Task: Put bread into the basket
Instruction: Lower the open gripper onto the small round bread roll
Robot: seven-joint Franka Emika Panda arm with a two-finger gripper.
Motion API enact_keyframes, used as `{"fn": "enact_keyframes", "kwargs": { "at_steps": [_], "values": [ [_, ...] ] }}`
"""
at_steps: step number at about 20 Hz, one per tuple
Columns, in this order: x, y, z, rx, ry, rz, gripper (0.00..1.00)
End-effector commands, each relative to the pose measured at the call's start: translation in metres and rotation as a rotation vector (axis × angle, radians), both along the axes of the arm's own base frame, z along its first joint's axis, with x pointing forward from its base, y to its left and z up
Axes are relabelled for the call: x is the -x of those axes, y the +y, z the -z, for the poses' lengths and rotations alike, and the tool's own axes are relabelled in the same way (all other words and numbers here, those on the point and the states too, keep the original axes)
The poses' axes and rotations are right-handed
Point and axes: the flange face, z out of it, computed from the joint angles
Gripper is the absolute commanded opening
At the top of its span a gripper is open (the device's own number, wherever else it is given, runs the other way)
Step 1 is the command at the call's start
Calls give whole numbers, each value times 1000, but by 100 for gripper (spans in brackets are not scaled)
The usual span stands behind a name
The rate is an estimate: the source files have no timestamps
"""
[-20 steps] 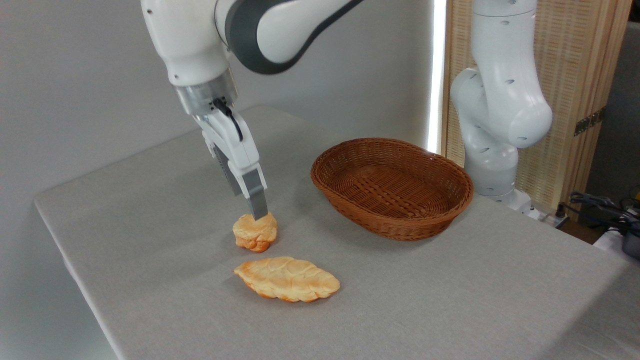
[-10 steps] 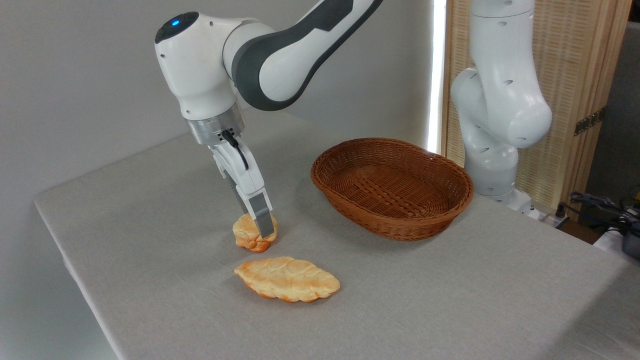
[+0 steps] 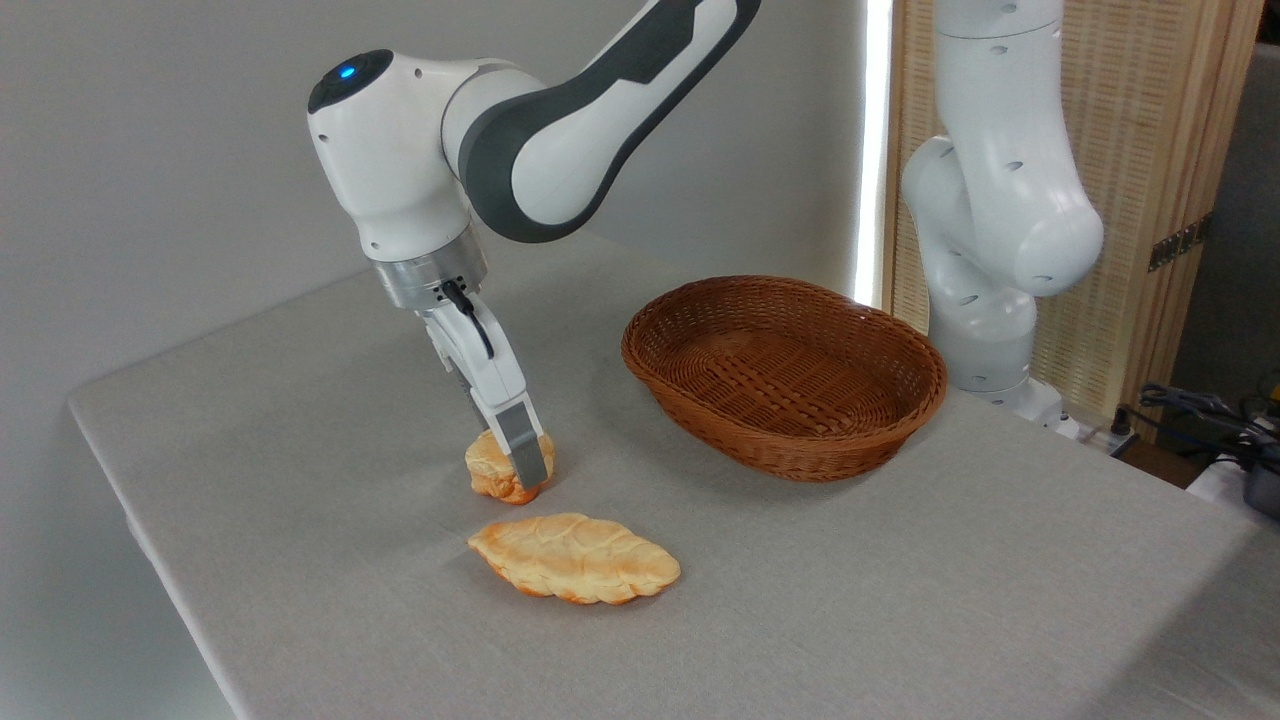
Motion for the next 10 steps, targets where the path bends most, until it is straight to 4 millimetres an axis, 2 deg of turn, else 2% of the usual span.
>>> {"fn": "enact_keyframes", "kwargs": {
  "at_steps": [1, 3, 10],
  "values": [
    [-2, 0, -2, 2, -23, 5, 74],
    [-2, 0, -2, 6, -24, 34, 49],
    [-1, 1, -2, 5, -16, 39, 48]
  ]
}}
